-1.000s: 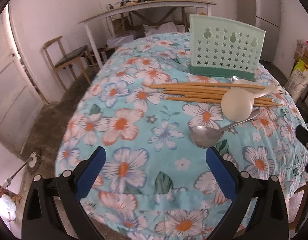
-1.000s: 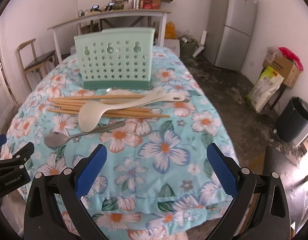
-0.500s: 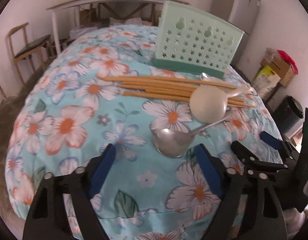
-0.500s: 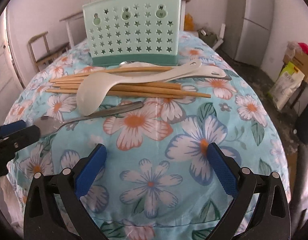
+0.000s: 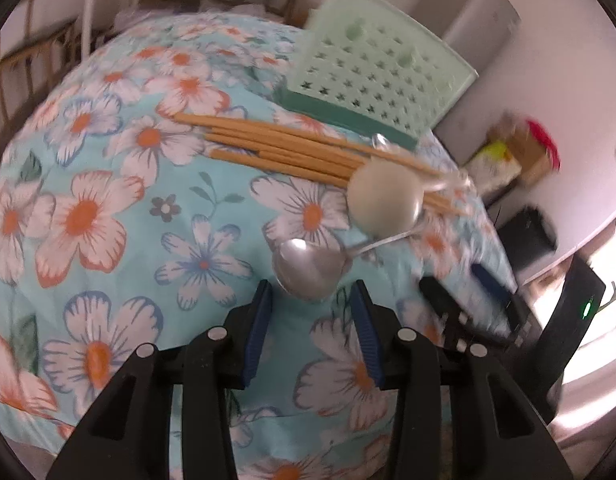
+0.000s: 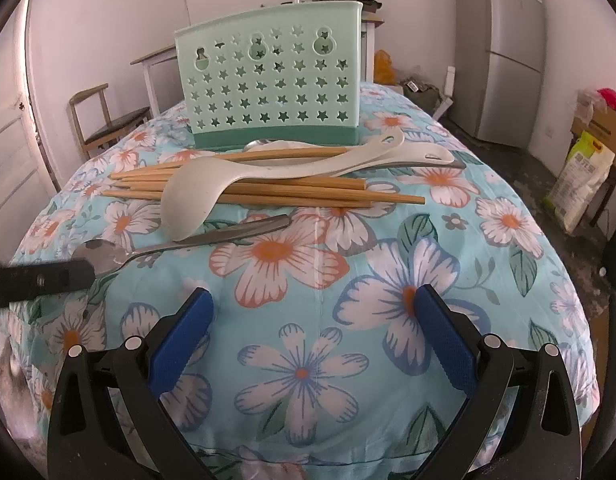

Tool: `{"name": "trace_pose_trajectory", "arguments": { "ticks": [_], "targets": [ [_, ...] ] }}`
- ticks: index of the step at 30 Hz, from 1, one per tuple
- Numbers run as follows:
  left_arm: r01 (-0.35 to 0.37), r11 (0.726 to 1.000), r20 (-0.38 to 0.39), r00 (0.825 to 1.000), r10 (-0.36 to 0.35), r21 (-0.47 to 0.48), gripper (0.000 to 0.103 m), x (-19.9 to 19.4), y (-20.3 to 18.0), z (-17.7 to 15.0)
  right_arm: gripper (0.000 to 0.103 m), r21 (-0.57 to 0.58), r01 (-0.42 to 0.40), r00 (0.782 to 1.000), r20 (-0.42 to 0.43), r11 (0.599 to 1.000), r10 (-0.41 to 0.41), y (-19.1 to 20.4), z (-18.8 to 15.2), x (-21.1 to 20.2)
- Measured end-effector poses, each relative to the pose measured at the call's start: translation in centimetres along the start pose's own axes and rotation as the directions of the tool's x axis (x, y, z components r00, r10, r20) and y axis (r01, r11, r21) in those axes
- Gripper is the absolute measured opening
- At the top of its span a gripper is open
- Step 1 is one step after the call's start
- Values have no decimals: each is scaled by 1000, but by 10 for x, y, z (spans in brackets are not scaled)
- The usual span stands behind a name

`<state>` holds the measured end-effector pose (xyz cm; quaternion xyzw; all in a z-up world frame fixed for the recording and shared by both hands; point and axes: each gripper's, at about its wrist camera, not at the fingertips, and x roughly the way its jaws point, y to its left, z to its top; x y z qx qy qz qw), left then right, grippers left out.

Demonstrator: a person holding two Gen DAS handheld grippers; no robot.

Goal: Organize utensils
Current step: 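Grasp the metal spoon with the left tool while the right tool grasps the white ladle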

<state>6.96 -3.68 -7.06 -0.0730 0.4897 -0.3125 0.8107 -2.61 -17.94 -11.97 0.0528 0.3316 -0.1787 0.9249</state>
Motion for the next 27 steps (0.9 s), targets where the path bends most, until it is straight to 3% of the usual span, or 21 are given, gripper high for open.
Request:
{"name": "trace_pose_trajectory", "arguments": {
  "ticks": [4,7,10,16,17,19,22,25,27],
  "targets": [
    [92,988,19,996,-91,-125,40,1,11,4,97,-4,-9,1000,7,1000,9,0,-1,0],
    [186,954,40,983,-181,-236,39,2,27,4,97,-3,-14,1000,8,1000,14,0,-2,-1],
    [241,921,81,970,-227,-305,38,6,38,1,97,-9,-2,1000,2,1000,2,2,-1,0],
    [147,953,81,988,-130,-263,16,7,30,1,97,-12,-6,1000,-25,1000,6,2,3,1],
    [124,959,77,991,-108,-255,9,8,30,1,97,-11,-17,999,-32,1000,16,0,4,1],
    [122,960,75,991,-106,-253,8,7,34,-1,97,-22,-37,998,-46,999,36,0,6,0],
    [98,969,70,994,-84,-225,7,3,37,0,96,-134,-89,995,-56,987,83,3,16,-8],
    [51,981,69,997,-38,-187,8,-7,40,-2,96,-300,-40,997,45,953,56,14,31,-24],
    [23,986,66,998,-13,-166,8,-13,42,-1,96,-431,24,993,113,902,28,27,40,-29]
  ]
}}
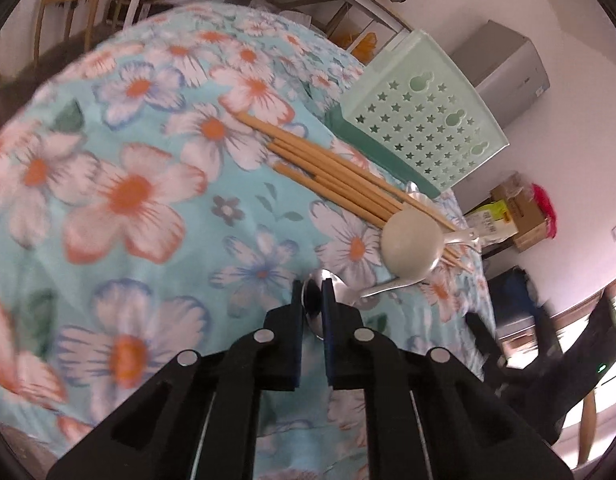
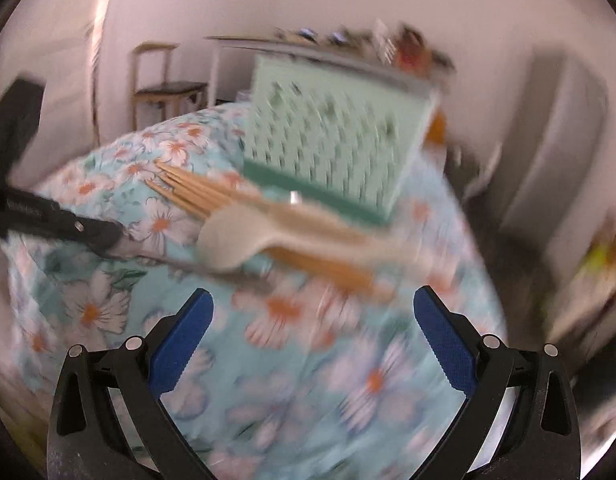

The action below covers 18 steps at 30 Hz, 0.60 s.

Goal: Organize utensils
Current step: 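Grasp the metal spoon with the left tool while the right tool grasps the white ladle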

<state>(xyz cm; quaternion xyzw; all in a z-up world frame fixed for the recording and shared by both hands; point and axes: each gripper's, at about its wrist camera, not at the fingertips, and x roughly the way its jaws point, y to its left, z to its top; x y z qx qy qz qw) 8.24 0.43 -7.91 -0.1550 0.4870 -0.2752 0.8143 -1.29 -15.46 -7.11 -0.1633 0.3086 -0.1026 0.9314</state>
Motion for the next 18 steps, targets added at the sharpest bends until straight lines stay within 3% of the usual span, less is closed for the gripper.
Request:
{"name": "trace_pose_trajectory", "arguments": {
  "ticks": [3,7,10,11,14,16,18],
  "targets": [
    [-53,998,2,999,53,41,9,-8,3,3,96,-205,55,998,48,977,-46,14,13,6],
    [-121,989,28,992,119,81,11,-18,8,9,86,-457,109,994,78,882,-83,33,10,24],
    [-159,982,46,987,155,103,12,-22,13,11,71,-630,120,993,64,767,-103,45,-3,44],
    [-165,981,48,986,161,105,12,-22,14,11,68,-656,117,993,66,745,-98,47,-4,48],
    [-182,977,46,983,178,109,12,-23,21,12,62,-667,119,993,79,735,-89,47,-1,52],
    [-188,976,44,982,185,109,12,-23,23,13,53,-710,143,990,108,690,-94,51,0,56],
    [-192,975,41,981,189,110,12,-22,24,14,50,-748,164,986,140,644,-89,56,-1,60]
  ]
}}
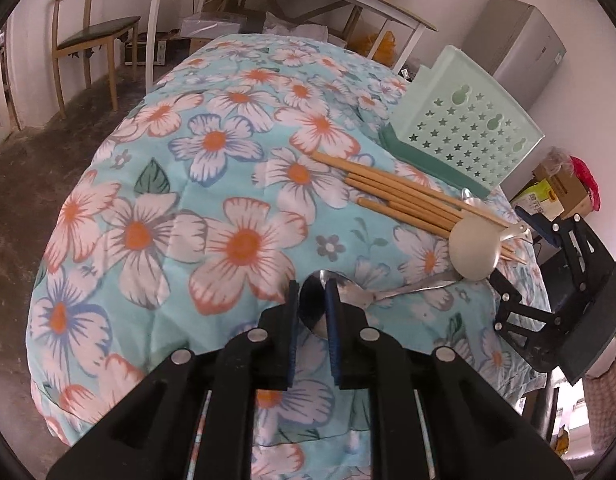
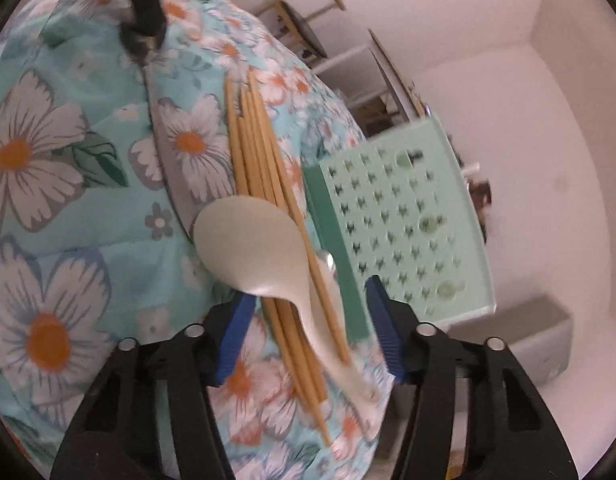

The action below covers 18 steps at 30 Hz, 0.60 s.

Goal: Organize utensils
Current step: 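Grasp the metal spoon with the left tool while the right tool grasps the white ladle, then lift both utensils and insert them into the mint-green holder with both tools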

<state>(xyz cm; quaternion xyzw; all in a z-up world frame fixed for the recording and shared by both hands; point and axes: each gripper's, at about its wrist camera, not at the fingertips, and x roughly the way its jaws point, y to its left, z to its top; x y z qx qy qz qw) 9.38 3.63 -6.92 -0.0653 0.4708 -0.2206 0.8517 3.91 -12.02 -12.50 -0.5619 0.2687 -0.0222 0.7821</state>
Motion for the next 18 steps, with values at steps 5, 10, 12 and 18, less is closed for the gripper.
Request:
{"name": "trace_pose_trajectory", "arguments": {
  "ticks": [5,10,12,18],
  "targets": [
    [0,1000,2,1000,0,-8,12,1,1,0,33,-135,76,995,76,988,-66,17,9,2],
    [-10,1000,16,1000,11,-12,11,-2,0,-1,4,-166,118,990,97,979,-103,21,12,0],
    [-16,1000,26,1000,17,-15,10,-5,0,-2,3,-118,114,990,100,986,-102,11,13,-3],
    [-15,1000,80,997,15,-1,7,-20,-8,-2,2,81,93,992,78,992,-99,-25,20,-20]
  ]
}}
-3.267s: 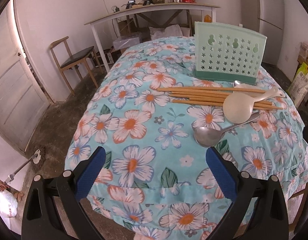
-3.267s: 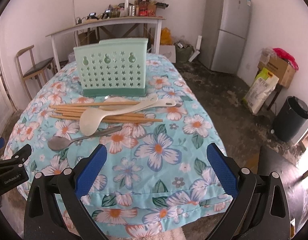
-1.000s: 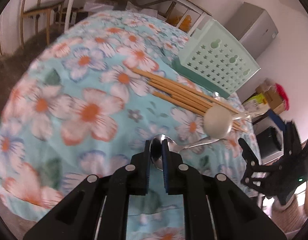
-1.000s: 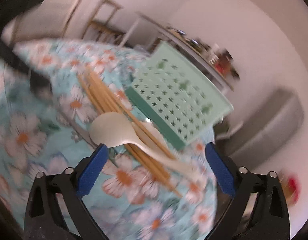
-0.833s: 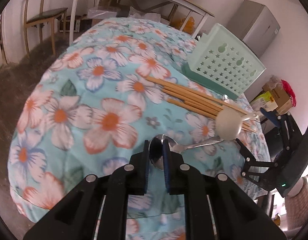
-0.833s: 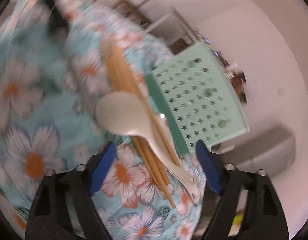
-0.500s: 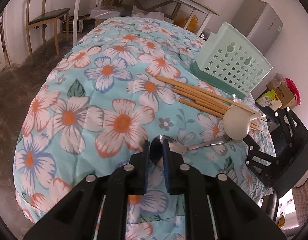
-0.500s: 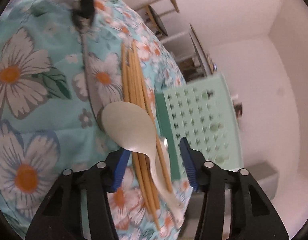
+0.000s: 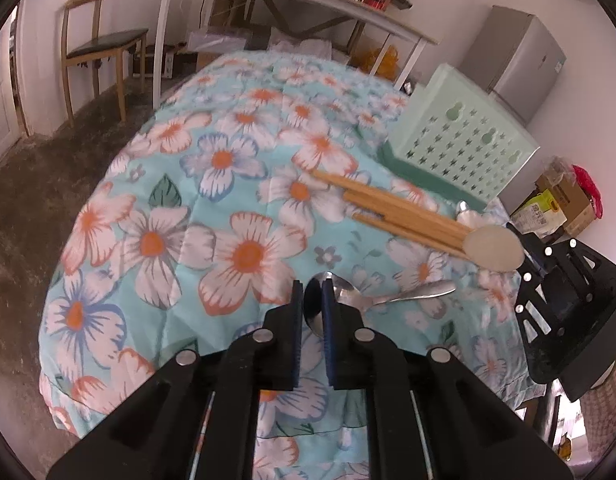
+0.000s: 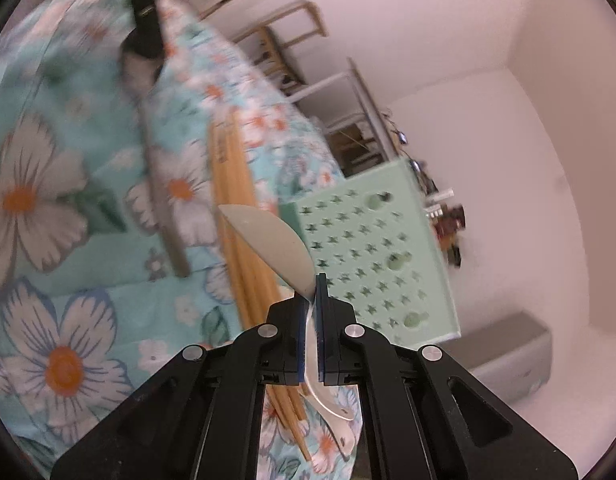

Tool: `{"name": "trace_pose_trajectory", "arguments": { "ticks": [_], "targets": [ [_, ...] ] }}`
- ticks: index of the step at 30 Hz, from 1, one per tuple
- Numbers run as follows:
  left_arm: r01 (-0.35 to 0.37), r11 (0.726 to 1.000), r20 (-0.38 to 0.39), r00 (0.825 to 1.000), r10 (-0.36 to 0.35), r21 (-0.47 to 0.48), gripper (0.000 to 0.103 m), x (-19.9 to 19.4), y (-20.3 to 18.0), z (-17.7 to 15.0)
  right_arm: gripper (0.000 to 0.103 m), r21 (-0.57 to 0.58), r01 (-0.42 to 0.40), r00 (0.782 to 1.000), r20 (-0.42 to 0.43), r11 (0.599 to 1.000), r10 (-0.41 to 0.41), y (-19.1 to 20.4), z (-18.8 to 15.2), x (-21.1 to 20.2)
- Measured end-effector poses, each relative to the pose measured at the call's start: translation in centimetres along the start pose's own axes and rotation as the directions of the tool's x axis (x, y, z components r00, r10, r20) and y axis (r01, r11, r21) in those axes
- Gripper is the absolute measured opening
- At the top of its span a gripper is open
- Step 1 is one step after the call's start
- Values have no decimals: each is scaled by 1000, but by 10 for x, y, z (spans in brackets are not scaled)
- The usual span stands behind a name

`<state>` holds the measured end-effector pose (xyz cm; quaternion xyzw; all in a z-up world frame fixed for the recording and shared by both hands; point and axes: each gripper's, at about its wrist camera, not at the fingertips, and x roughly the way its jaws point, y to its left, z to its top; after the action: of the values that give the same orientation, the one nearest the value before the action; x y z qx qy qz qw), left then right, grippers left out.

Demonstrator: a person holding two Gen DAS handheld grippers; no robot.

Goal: Organize utensils
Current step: 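Lift both utensils and insert them into the mint-green holder with both tools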

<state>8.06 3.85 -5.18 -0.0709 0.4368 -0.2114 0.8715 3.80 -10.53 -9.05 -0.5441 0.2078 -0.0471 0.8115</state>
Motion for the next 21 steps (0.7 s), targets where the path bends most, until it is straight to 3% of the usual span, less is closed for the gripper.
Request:
{"name": "trace_pose_trajectory", "arguments": {
  "ticks": [4,7,8,12,15,21],
  "targets": [
    [29,999,74,997,-30,23,3,-22,-10,5,2,253,-27,1000,-7,967,29,-46,2,-10],
    [55,996,165,984,-66,73,2,-48,-23,12,2,478,-65,997,4,876,71,-91,-4,-16],
    [55,994,187,980,-71,89,2,-55,-26,15,2,556,-79,996,19,827,82,-108,-7,-18],
    [54,986,278,956,-97,157,2,-85,-44,35,2,713,-114,993,71,692,90,-144,-20,-25],
    [81,978,350,925,-146,194,2,-109,-56,56,2,784,-138,990,109,606,84,-165,-30,-37],
    [57,964,510,840,-187,260,2,-151,-88,115,2,861,-193,981,181,471,72,-187,-49,-58]
  ]
}}
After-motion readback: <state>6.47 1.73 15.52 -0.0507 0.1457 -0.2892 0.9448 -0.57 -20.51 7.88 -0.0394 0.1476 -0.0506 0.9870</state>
